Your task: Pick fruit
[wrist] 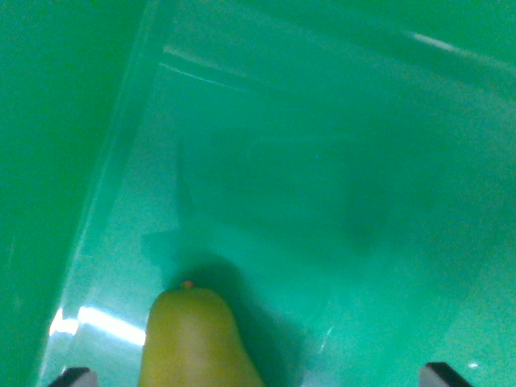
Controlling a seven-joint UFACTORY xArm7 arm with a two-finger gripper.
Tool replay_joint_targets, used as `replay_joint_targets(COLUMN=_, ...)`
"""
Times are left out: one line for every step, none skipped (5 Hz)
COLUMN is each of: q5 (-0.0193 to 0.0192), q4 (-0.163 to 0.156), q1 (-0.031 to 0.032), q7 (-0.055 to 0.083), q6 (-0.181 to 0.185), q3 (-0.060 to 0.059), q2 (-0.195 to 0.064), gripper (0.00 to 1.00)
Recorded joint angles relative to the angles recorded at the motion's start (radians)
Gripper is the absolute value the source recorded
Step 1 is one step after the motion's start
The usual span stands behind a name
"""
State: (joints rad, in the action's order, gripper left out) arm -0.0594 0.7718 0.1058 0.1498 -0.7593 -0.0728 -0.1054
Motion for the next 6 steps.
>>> replay_joint_targets(q5=0.0000, q4=0.000, q1=0.0000, q7=0.000, q6=0.000, q3=0.000, q2=0.000, gripper=0.00)
replay_joint_targets(q5=-0.0035, q4=-0.030, q1=0.0070, q7=0.007, q6=0.031, q3=-0.004, q2=-0.006, gripper=0.00)
replay_joint_targets(q5=-0.0035, q4=-0.030, q1=0.0070, q7=0.007, q6=0.031, q3=-0.004, q2=-0.006, gripper=0.00)
replay_joint_targets(q5=-0.0066, q4=-0.055, q1=0.0129, q7=0.012, q6=0.057, q3=-0.007, q2=-0.012, gripper=0.00)
replay_joint_targets(q5=-0.0066, q4=-0.055, q1=0.0129, q7=0.012, q6=0.057, q3=-0.007, q2=-0.012, gripper=0.00)
replay_joint_targets(q5=-0.0090, q4=-0.075, q1=0.0177, q7=0.017, q6=0.079, q3=-0.009, q2=-0.017, gripper=0.00)
